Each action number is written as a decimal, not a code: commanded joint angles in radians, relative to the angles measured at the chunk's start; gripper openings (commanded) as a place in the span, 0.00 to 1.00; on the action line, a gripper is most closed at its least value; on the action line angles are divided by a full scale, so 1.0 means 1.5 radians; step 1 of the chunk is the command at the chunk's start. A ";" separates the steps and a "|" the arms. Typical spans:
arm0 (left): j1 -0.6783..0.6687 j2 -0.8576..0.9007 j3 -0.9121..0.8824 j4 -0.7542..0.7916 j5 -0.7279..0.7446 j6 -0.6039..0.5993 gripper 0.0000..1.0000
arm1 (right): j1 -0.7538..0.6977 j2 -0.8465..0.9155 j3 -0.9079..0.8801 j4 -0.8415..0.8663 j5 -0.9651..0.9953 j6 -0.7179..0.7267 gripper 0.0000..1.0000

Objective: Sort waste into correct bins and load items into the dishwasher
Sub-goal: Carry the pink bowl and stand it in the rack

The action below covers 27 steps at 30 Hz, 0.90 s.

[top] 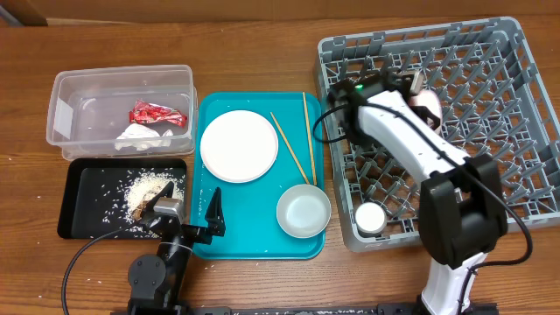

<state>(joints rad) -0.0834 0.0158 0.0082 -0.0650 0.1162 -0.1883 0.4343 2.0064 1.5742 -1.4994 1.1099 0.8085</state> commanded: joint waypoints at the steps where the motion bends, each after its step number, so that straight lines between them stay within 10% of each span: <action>1: 0.003 -0.006 -0.002 -0.002 -0.008 -0.009 1.00 | 0.032 0.009 0.016 0.000 -0.072 0.010 0.67; 9: 0.003 -0.006 -0.002 -0.002 -0.008 -0.009 1.00 | 0.098 -0.042 0.106 0.009 -0.252 -0.053 0.69; 15: 0.003 -0.006 -0.002 -0.002 -0.008 -0.009 1.00 | 0.181 -0.065 0.078 0.089 -0.786 -0.556 0.69; 27: 0.003 -0.006 -0.002 -0.002 -0.008 -0.009 1.00 | 0.181 -0.060 -0.133 0.324 -0.738 -0.666 0.61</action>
<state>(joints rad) -0.0834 0.0158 0.0082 -0.0650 0.1158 -0.1883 0.7120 1.9347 1.4162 -1.0592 -0.0238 -0.1326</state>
